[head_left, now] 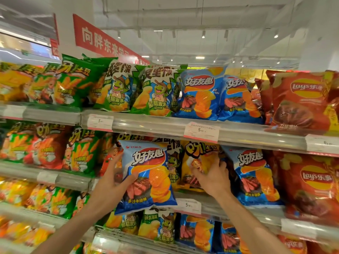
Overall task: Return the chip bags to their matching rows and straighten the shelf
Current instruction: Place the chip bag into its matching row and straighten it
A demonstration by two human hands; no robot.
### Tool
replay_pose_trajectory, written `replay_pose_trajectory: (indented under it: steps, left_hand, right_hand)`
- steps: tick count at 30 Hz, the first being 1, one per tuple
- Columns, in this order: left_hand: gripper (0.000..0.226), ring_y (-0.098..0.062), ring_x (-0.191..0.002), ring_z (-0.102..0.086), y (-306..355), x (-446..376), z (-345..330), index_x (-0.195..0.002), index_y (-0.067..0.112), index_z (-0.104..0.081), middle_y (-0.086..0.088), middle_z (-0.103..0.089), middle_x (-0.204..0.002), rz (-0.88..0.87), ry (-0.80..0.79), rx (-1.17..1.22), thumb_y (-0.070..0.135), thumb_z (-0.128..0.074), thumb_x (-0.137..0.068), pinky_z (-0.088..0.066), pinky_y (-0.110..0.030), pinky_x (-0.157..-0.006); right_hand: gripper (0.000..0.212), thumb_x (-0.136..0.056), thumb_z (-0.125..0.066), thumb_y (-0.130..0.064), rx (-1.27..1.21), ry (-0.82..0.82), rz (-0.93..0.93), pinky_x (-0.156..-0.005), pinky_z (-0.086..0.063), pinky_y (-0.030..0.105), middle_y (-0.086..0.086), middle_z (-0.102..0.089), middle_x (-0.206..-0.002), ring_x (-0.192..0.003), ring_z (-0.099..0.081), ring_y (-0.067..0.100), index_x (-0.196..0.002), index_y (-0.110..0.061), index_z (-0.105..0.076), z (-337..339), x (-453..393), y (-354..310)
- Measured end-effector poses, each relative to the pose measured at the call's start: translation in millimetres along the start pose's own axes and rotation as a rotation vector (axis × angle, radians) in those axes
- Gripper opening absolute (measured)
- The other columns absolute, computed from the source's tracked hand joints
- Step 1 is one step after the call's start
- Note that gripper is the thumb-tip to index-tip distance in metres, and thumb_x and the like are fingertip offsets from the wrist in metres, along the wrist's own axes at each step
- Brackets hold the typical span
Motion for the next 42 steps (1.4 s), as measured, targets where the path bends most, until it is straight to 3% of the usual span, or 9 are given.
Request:
replay_pose_trajectory:
  steps: [5, 16, 20, 24, 31, 33, 36, 39, 42]
  left_hand:
    - [0.078, 0.002, -0.085, -0.069, -1, 6, 18, -0.145, 0.054, -0.024, 0.005, -0.063, -0.12, -0.012, 0.029, -0.009, 0.058, -0.066, -0.08, -0.054, -0.022, -0.066]
    - [0.076, 0.005, -0.082, -0.069, 4, 10, -4, -0.141, 0.062, -0.025, 0.021, -0.061, -0.106, -0.049, 0.022, 0.085, 0.052, -0.069, -0.081, -0.055, -0.016, -0.055]
    - [0.079, -0.009, -0.077, -0.074, 16, -1, -38, -0.146, 0.056, -0.02, 0.008, -0.068, -0.107, -0.037, -0.007, 0.088, 0.056, -0.067, -0.082, -0.059, -0.032, -0.065]
    - [0.086, -0.002, -0.071, -0.069, 35, -13, -74, -0.149, 0.051, -0.015, 0.015, -0.058, -0.11, -0.055, -0.03, 0.013, 0.069, -0.062, -0.078, -0.057, -0.031, -0.063]
    - [0.087, -0.004, -0.044, -0.059, 68, -29, -138, -0.153, 0.023, -0.019, 0.004, -0.056, -0.047, -0.142, 0.034, -0.162, 0.067, -0.052, -0.086, -0.03, -0.016, -0.031]
    - [0.087, -0.008, -0.039, -0.055, 72, -33, -153, -0.153, 0.023, -0.014, 0.005, -0.058, -0.052, -0.172, 0.021, -0.214, 0.068, -0.047, -0.086, -0.028, -0.018, -0.031]
    - [0.082, -0.012, -0.044, -0.058, 70, -41, -175, -0.154, 0.024, -0.01, -0.003, -0.066, -0.067, -0.192, -0.009, -0.264, 0.06, -0.05, -0.092, -0.042, -0.031, -0.035]
    - [0.075, -0.014, -0.051, -0.055, 65, -52, -199, -0.156, 0.025, -0.011, -0.003, -0.064, -0.077, -0.136, -0.146, -0.312, 0.045, -0.053, -0.098, -0.037, -0.026, -0.038]
    - [0.068, -0.027, -0.08, -0.063, 63, -59, -214, -0.154, 0.023, -0.018, -0.007, -0.058, -0.095, -0.068, -0.246, -0.408, 0.042, -0.053, -0.099, -0.045, -0.031, -0.058]
  right_hand:
    - [0.099, -0.074, -0.058, -0.078, -0.024, 0.027, 0.034, -0.106, -0.035, 0.059, 0.018, -0.035, -0.143, -0.132, -0.034, 0.044, -0.148, -0.022, -0.023, 8, -1, -20]
    - [0.092, -0.079, -0.056, -0.073, 0.133, 0.222, 0.239, -0.101, -0.042, 0.049, 0.012, -0.04, -0.14, -0.128, -0.04, 0.033, -0.151, -0.029, -0.021, 57, 49, -11]
    - [0.095, -0.078, -0.053, -0.076, 0.132, 0.267, 0.182, -0.105, -0.038, 0.05, 0.011, -0.038, -0.142, -0.129, -0.038, 0.031, -0.153, -0.031, -0.018, 89, 60, 17]
    - [0.098, -0.075, -0.054, -0.077, 0.144, 0.317, 0.117, -0.102, -0.04, 0.052, 0.011, -0.037, -0.141, -0.127, -0.039, 0.034, -0.154, -0.031, -0.017, 124, 71, 48]
    - [0.101, -0.071, -0.05, -0.088, 0.034, 0.31, 0.018, -0.106, -0.037, 0.052, 0.002, -0.033, -0.141, -0.13, -0.037, 0.029, -0.152, -0.043, -0.01, 159, 86, 102]
    - [0.101, -0.068, -0.049, -0.091, 0.005, 0.298, -0.009, -0.108, -0.036, 0.054, -0.001, -0.03, -0.145, -0.134, -0.034, 0.029, -0.149, -0.047, -0.009, 161, 88, 112]
    - [0.101, -0.065, -0.051, -0.092, -0.047, 0.279, -0.024, -0.107, -0.037, 0.055, -0.003, -0.028, -0.147, -0.135, -0.033, 0.028, -0.148, -0.051, -0.01, 162, 91, 124]
    - [0.102, -0.063, -0.051, -0.093, -0.087, 0.259, -0.022, -0.106, -0.039, 0.056, -0.007, -0.027, -0.145, -0.135, -0.033, 0.024, -0.147, -0.053, -0.01, 160, 92, 129]
    - [0.101, -0.065, -0.056, -0.089, -0.117, 0.245, -0.008, -0.106, -0.039, 0.054, -0.009, -0.028, -0.143, -0.133, -0.033, 0.02, -0.147, -0.052, -0.012, 157, 91, 130]
Point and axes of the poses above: each hand's wrist, its own x-axis away from the middle knuckle, its own z-axis out of the back of the hand, y = z × x, the point moved 7 cm from there along -x, towards the middle knuckle
